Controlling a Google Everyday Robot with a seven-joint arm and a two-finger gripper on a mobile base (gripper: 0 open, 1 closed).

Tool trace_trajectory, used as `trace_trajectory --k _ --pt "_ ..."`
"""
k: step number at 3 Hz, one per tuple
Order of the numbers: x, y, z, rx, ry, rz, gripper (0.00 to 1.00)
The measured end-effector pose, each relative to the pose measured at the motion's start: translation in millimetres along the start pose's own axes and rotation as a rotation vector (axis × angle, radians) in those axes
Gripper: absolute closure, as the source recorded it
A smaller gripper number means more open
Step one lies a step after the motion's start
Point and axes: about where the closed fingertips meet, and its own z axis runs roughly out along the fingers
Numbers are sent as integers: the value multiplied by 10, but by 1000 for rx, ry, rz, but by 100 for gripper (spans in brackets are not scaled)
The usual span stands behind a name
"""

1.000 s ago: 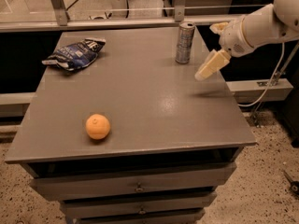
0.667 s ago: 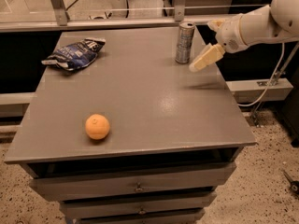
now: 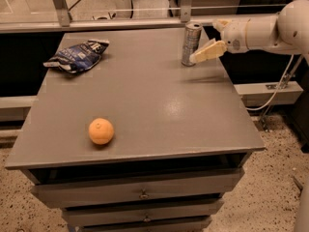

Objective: Pick redbull can

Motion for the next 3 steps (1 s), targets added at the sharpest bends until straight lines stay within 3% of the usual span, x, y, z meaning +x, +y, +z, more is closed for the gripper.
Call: trace_trajectory --k 1,2,3 --pt "59 -8 210 -27 -86 57 0" --pt "97 91 412 -73 -143 100 11" --pt "93 222 522 -111 -188 131 34"
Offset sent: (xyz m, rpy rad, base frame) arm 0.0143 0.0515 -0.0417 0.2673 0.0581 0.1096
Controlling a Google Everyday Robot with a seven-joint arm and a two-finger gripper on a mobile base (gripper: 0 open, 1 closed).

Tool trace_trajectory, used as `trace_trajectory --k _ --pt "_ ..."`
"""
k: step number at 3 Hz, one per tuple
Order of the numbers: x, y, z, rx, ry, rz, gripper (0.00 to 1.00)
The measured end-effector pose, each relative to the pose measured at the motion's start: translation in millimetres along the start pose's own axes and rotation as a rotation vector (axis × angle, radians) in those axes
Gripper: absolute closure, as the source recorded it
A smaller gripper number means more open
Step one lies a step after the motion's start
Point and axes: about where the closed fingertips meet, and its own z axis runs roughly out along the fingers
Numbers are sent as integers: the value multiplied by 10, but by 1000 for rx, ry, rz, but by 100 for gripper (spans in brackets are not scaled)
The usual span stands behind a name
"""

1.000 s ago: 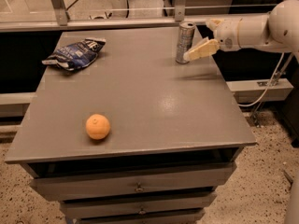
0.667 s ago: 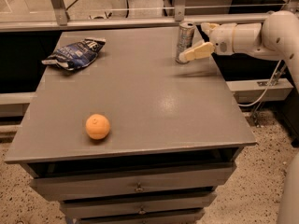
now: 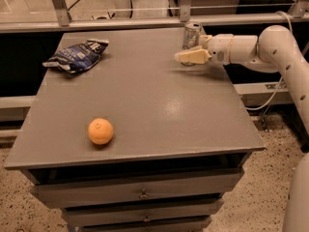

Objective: Pick redbull can

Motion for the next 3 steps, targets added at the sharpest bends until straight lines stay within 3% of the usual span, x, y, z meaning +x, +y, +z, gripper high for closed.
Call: trace_trajectory --k 1,2,3 --pt "-69 148 16 -33 -48 12 57" --pt "-350 418 -56 -79 -110 2 80" --pt "-737 722 -159 -115 -122 -18 100"
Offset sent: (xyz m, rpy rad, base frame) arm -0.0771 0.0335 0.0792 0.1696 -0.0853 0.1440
